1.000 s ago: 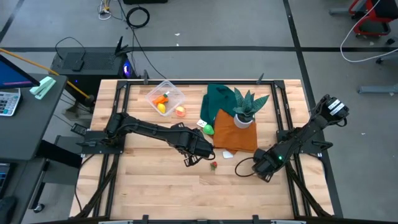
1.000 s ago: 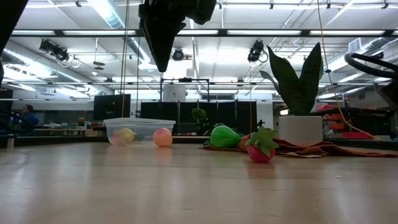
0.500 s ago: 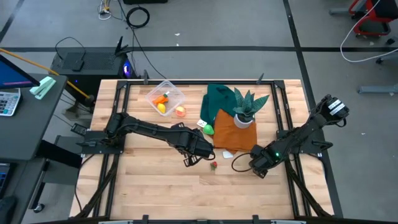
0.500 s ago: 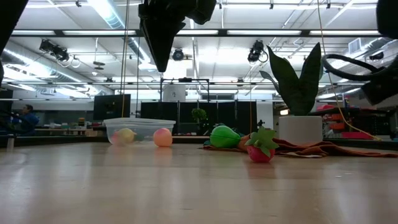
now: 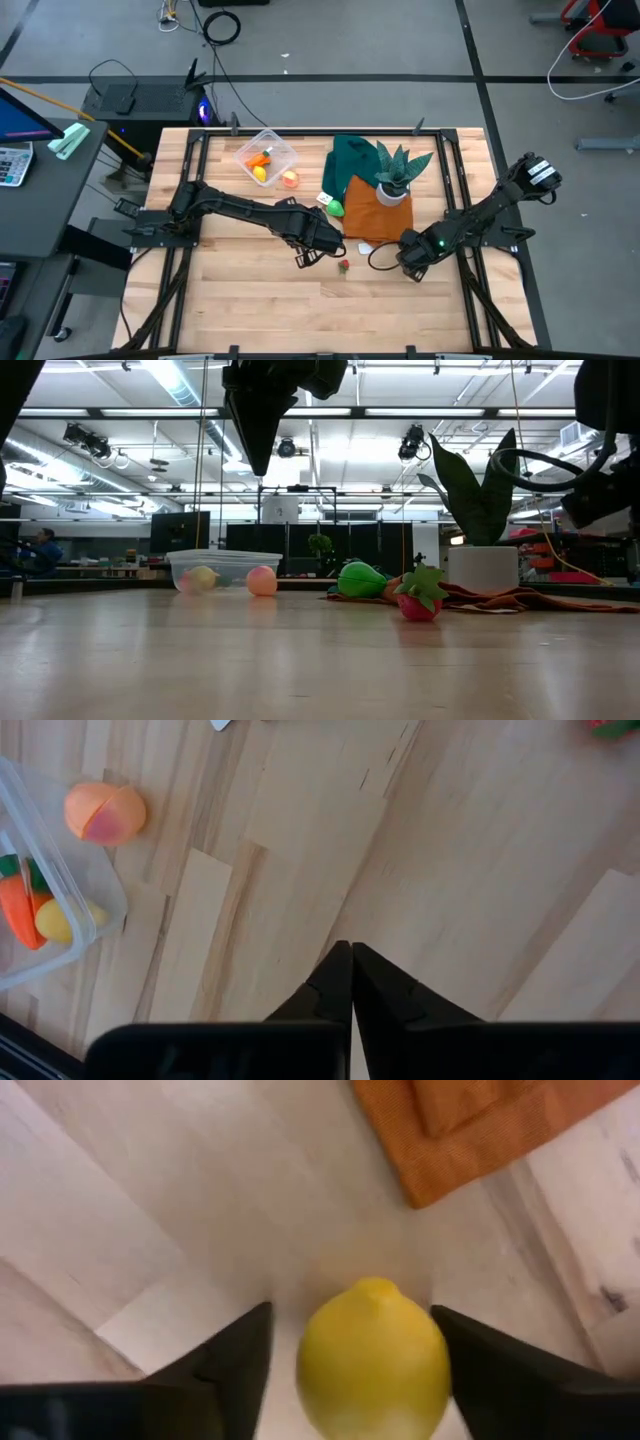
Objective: Pick and placing Produce into tupperware
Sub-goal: Put the lemon into the transparent container, then put the strawberry into the transparent container
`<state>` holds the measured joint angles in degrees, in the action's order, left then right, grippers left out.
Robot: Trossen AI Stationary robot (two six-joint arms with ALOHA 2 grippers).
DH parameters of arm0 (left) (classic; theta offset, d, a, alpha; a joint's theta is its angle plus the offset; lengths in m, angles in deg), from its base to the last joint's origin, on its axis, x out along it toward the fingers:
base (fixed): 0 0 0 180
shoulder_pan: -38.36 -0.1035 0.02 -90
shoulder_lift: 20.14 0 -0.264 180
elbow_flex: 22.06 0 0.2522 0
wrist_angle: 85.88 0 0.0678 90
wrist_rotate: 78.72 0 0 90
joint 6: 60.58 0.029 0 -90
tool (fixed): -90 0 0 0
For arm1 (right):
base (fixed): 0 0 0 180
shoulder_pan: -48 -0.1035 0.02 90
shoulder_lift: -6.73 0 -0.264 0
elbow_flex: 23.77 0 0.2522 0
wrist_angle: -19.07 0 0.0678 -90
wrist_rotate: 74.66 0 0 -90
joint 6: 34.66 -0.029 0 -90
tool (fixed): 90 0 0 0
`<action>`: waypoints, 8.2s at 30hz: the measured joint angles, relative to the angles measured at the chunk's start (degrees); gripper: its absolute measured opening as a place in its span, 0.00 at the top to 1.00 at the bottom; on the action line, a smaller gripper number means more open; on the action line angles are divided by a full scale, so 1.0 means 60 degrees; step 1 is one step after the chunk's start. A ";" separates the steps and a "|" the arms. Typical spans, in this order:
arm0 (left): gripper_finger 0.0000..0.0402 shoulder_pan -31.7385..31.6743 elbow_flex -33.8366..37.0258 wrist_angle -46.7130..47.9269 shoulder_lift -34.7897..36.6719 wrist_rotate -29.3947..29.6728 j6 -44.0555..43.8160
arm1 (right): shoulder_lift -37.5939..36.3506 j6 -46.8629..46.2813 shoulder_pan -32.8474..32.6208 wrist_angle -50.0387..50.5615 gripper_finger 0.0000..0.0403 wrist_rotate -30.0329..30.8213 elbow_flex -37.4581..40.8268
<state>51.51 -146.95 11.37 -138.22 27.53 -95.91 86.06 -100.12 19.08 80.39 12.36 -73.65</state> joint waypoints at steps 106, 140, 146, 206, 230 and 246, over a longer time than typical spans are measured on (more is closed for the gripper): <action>0.96 0.1599 -0.0004 -0.0258 0.5009 0.4182 -0.3508 | 0.9190 1.0877 0.7855 -0.5962 0.65 0.0106 -1.4429; 0.97 0.1599 -0.0004 -0.0452 0.5002 0.4171 -0.3399 | 0.9806 1.2216 0.7858 -0.4353 0.58 0.0473 -1.4422; 0.97 0.1599 -0.0004 -0.0452 0.5002 0.4171 -0.3400 | 0.9806 1.2216 0.7858 -0.4139 0.54 0.0477 -1.4422; 0.95 0.1599 0.0004 -0.0525 0.4998 0.4178 -0.2751 | 0.3017 0.9708 0.4059 0.3306 0.55 0.0326 -1.0764; 0.97 0.1599 0.0004 -0.0571 0.4994 0.4178 -0.2754 | 0.2101 1.0187 0.1668 -0.3198 0.42 0.0381 -0.3778; 0.93 0.1599 0.0004 -0.0615 0.4994 0.4182 -0.2747 | 0.3565 1.0697 0.2067 -0.4678 0.28 0.0388 -0.3774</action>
<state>61.10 -146.93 7.68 -108.26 52.62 -112.39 107.45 -35.94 31.48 52.33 14.69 -96.29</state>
